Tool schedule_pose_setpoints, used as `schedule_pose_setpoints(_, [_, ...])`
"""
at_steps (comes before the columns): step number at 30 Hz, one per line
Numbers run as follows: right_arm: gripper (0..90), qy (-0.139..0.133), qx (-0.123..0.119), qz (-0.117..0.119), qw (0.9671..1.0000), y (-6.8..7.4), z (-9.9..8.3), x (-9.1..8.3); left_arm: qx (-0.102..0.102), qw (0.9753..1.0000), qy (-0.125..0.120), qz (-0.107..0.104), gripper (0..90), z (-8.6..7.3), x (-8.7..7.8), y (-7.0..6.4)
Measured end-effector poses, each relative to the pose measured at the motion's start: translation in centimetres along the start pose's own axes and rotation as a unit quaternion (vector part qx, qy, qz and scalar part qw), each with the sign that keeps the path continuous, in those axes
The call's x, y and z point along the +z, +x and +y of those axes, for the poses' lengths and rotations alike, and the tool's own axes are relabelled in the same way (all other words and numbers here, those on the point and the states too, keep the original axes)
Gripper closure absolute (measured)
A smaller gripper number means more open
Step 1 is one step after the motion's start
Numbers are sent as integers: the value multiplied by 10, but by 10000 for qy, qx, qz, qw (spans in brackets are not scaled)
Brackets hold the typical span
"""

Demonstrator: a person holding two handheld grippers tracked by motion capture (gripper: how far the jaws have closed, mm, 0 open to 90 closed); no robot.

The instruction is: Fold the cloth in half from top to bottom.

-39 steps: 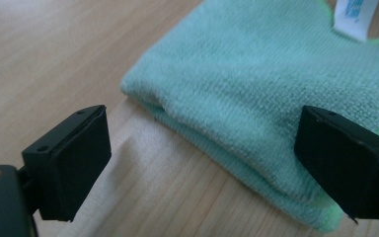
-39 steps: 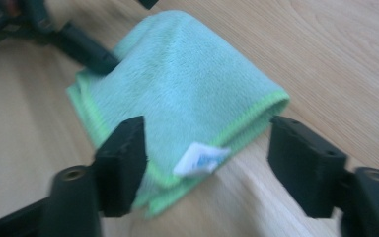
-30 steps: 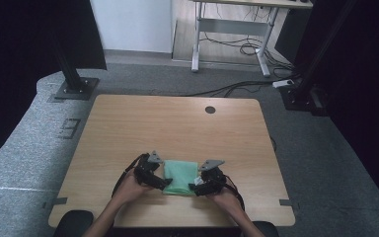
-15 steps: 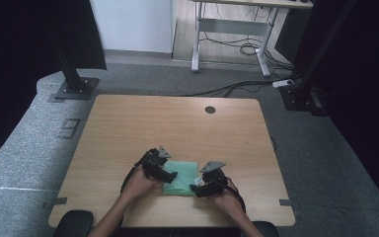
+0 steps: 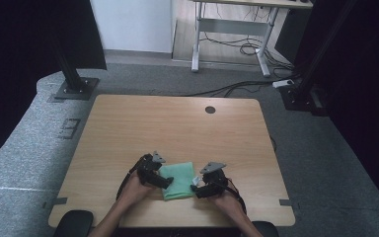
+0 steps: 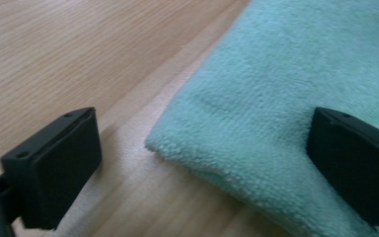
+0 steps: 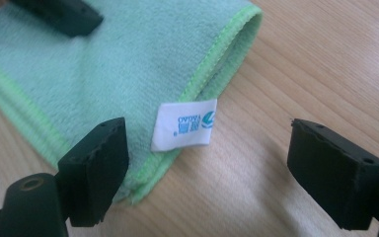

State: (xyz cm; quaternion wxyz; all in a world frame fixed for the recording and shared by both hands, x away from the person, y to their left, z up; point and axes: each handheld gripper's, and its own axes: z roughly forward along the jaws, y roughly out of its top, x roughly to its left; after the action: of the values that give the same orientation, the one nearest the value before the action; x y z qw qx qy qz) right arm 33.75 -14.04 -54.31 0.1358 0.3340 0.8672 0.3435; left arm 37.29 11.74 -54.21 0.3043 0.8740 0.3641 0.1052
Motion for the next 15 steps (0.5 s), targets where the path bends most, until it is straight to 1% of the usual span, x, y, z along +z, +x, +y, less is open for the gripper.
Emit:
schedule_pose_setpoints(2, [168,4,-28,35,10000,0,-2,-2,-42,10000,-37,-7,0,0,1,1])
schedule_pose_setpoints(4, [169,-3,-46,27,10000,1,-4,-4,-15,10000,-58,17,0,0,1,1])
schedule_pose_setpoints(5, [169,-7,-58,13,10000,1,-4,-4,12,9999,-88,52,1,0,-1,-1])
schedule_pose_setpoints(7, [165,7,-76,-17,10000,2,-4,-4,44,9998,-184,54,20,1,-7,-5])
schedule_pose_setpoints(10, [155,25,-59,-48,10000,2,-4,-3,8,9991,-400,-112,33,1,-21,-13])
schedule_pose_setpoints(11, [152,20,-32,-50,10000,2,-4,-3,0,9990,-422,-163,34,-1,-25,-16])
schedule_pose_setpoints(13, [147,4,53,-43,10000,1,-5,-2,5,9991,-377,-203,33,-9,-27,-23])
schedule_pose_setpoints(15, [144,4,90,-33,10000,1,-6,-2,5,9996,-244,-142,32,-17,-25,-26])
